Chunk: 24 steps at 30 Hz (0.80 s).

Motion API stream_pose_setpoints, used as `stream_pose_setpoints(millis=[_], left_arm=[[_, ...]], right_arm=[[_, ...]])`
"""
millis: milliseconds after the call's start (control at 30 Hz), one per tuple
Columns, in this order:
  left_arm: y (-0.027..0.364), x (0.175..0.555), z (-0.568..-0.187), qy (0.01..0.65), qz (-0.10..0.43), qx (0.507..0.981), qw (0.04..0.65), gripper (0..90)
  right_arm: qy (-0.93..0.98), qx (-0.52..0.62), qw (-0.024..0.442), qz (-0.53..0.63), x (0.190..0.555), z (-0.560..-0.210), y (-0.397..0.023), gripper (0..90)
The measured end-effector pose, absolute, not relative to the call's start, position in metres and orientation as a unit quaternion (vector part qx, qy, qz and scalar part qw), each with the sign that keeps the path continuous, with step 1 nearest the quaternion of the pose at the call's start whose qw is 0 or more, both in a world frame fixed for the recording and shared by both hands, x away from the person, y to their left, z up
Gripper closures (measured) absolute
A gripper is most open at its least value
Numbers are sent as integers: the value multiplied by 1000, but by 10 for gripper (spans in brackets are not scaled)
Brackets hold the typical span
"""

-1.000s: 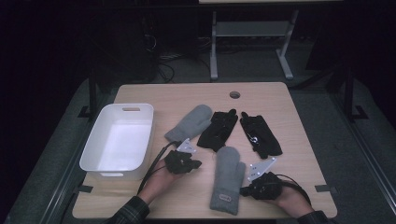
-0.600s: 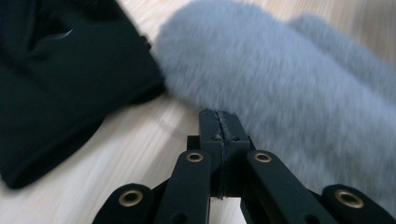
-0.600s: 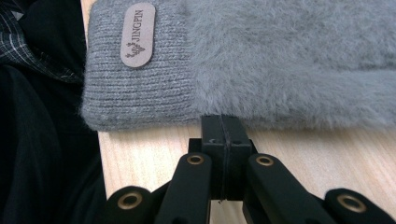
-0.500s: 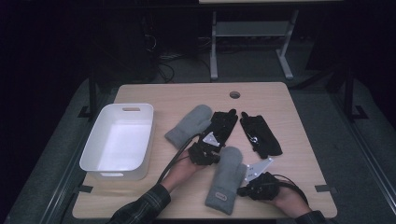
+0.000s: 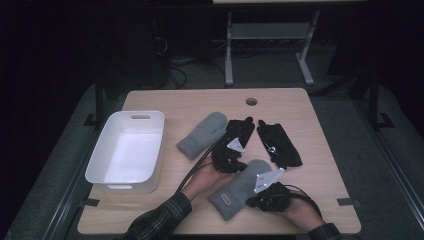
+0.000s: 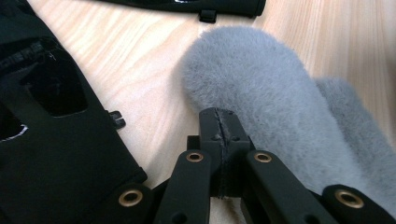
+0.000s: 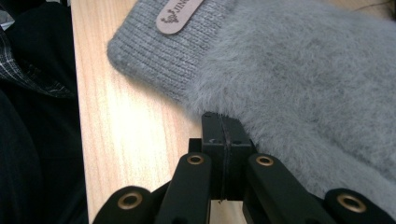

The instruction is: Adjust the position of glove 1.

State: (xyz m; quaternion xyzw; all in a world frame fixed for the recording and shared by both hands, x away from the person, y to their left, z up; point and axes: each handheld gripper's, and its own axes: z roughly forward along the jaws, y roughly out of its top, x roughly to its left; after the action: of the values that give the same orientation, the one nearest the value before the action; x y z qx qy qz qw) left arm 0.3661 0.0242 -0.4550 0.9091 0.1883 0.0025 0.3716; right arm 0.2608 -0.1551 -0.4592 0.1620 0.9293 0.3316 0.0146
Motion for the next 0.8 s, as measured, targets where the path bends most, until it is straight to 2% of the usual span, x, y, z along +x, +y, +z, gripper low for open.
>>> stream_pose_setpoints(millis=[133,167,233,267,333,367,400,433,467,500,567,667,733,800], left_arm=[[37,367,-447,199,6,906,373,865],[44,367,-443,208,9,901,381,838],[48,367,-441,206,14,903,377,814],[57,367,-437,211,21,900,381,760],[66,367,-433,220,26,897,381,698],[66,367,-433,220,26,897,381,655],[71,369,-431,216,30,901,375,655],[76,370,-428,220,36,899,376,588],[78,372,-426,224,38,897,378,588],[82,373,-425,236,40,892,383,527],[89,377,-421,246,54,887,386,479],[98,385,-419,263,70,884,380,434],[104,392,-417,273,93,882,372,355],[105,394,-416,280,97,881,370,340]], right_arm=[[922,182,16,341,258,-455,-164,863],[917,197,23,347,259,-453,-174,796],[914,205,25,349,258,-452,-178,765],[906,227,31,357,258,-451,-188,684],[900,242,52,359,259,-451,-201,580],[900,242,52,359,259,-451,-201,580],[897,252,58,359,259,-452,-207,524],[889,273,80,359,260,-454,-222,396],[889,273,80,359,260,-454,-222,396],[882,291,97,358,260,-456,-233,311],[873,307,119,361,260,-458,-243,228],[866,325,130,357,261,-461,-252,178],[863,342,136,346,264,-469,-263,169],[861,350,134,345,265,-471,-265,163]])
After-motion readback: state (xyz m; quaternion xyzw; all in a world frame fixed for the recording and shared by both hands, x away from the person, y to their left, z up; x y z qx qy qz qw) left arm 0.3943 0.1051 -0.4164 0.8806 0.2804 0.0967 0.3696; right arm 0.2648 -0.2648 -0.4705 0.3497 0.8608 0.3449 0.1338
